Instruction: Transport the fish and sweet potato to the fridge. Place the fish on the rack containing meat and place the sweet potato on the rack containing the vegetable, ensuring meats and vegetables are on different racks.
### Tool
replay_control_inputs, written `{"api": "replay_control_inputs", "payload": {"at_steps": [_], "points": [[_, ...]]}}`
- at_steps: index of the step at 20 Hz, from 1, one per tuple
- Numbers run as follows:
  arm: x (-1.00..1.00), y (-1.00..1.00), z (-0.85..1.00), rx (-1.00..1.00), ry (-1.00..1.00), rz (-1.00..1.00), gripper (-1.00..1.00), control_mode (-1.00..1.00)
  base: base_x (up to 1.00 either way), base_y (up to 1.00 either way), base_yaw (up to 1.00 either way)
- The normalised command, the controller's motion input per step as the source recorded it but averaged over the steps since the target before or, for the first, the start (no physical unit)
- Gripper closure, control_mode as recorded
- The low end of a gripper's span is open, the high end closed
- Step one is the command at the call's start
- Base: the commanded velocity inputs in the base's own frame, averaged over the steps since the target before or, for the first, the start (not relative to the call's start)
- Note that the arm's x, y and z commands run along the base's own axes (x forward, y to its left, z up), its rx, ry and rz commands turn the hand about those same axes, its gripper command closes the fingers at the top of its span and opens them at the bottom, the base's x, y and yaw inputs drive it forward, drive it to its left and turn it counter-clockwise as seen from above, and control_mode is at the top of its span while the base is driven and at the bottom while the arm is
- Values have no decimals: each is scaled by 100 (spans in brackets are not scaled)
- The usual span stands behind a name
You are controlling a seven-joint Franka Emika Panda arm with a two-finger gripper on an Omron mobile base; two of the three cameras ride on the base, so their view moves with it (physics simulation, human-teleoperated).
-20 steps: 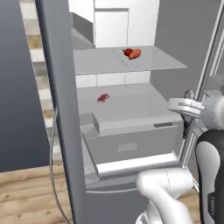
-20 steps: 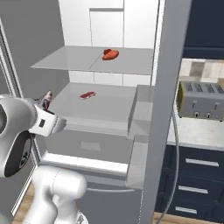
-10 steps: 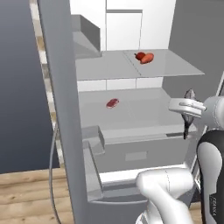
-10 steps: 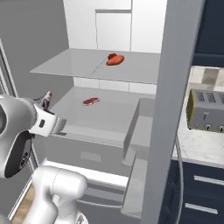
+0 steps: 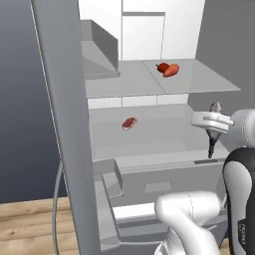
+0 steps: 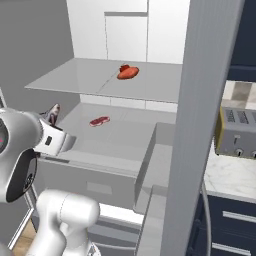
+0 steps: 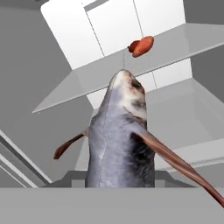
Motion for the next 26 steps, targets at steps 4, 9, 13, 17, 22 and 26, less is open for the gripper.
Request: {"api": "replay_control_inputs", "payload": {"at_steps": [4, 9, 13, 17, 22, 26], "points": [[35, -16, -31, 2, 8, 0, 100, -100, 10, -8, 0], [60, -1, -63, 0, 7, 0, 100, -100, 0, 0, 0], [70, -1, -58, 0, 1, 0, 100, -100, 0, 0, 0], [86, -4, -59, 0, 9, 0, 100, -100, 0, 0, 0], [82, -8, -72, 0, 14, 0, 100, -100, 0, 0, 0], [65, -23, -65, 0, 5, 0, 100, -100, 0, 0, 0]]}}
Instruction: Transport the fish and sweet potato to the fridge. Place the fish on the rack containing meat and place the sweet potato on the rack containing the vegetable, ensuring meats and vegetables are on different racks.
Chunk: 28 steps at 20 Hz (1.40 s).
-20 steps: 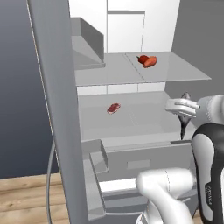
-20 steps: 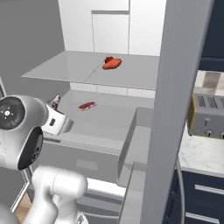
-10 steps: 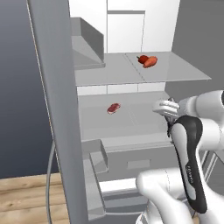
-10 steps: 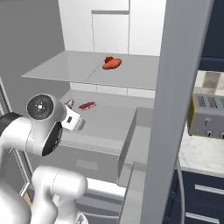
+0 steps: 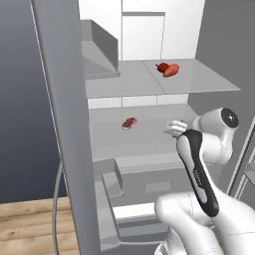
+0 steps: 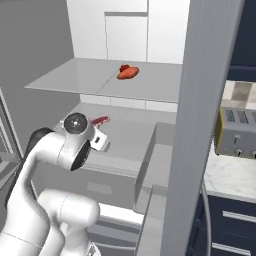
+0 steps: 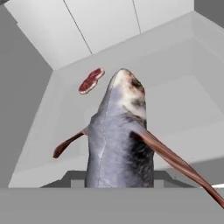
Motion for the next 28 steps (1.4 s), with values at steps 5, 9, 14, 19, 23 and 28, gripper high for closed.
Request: {"api": "replay_control_inputs", "payload": {"at_steps": [5, 9, 14, 19, 23, 28], "points": [[63, -27, -63, 2, 0, 1, 100, -100, 0, 0, 0], [67, -21, -47, 3, 0, 7, 100, -100, 0, 0, 0], [50, -2, -25, 4, 1, 6, 100, -100, 0, 0, 0], [38, 0, -26, 13, 25, 0, 100, -100, 0, 0, 0], [51, 0, -27, 0, -2, 0, 100, -100, 0, 0, 0], [57, 0, -38, 0, -10, 0, 100, -100, 0, 0, 0]]}}
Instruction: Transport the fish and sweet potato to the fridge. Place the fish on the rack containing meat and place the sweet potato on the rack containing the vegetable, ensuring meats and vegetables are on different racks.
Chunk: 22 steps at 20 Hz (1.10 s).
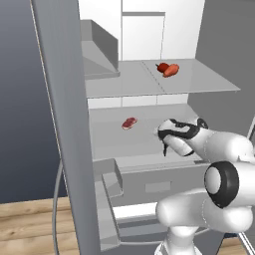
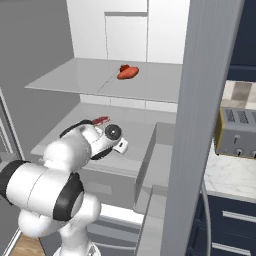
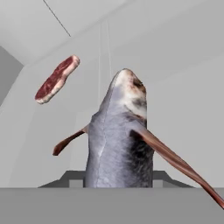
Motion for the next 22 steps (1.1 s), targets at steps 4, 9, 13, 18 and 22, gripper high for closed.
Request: {"api": "replay_control_inputs", "payload": {"at_steps": [4, 9, 13, 18, 22], "points": [[69, 0, -41, 0, -12, 0, 100, -100, 0, 0, 0], [72, 0, -48, 0, -2, 0, 100, -100, 0, 0, 0], [71, 2, -58, 0, -7, 0, -100, -100, 0, 0, 0], [12, 0, -10, 0, -4, 0, -100, -100, 0, 0, 0], [-40, 0, 0, 0, -15, 4, -100, -100, 0, 0, 0]]}}
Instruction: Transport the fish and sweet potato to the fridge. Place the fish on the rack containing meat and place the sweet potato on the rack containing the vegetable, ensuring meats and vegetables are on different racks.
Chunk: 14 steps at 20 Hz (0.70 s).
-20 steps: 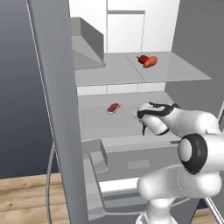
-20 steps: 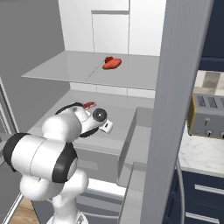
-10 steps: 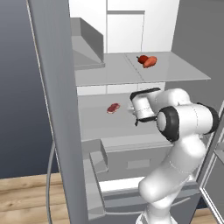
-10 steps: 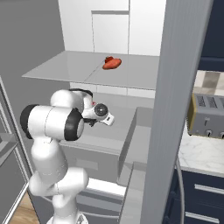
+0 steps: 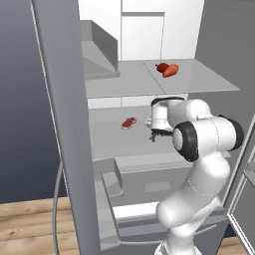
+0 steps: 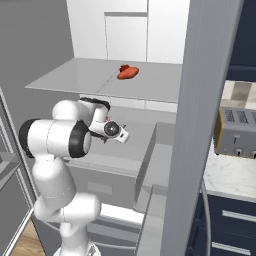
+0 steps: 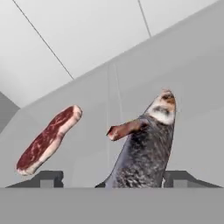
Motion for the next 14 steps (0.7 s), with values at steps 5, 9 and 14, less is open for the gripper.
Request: {"api": "replay_control_inputs", "payload": {"at_steps": [5, 9, 14], "points": [[-95, 0, -3, 0, -30, 4, -100, -100, 0, 0, 0], [-100, 0, 27, 0, -31, 0, -100, -100, 0, 0, 0], [-67, 0, 43, 0, -20, 0, -100, -100, 0, 0, 0]]}}
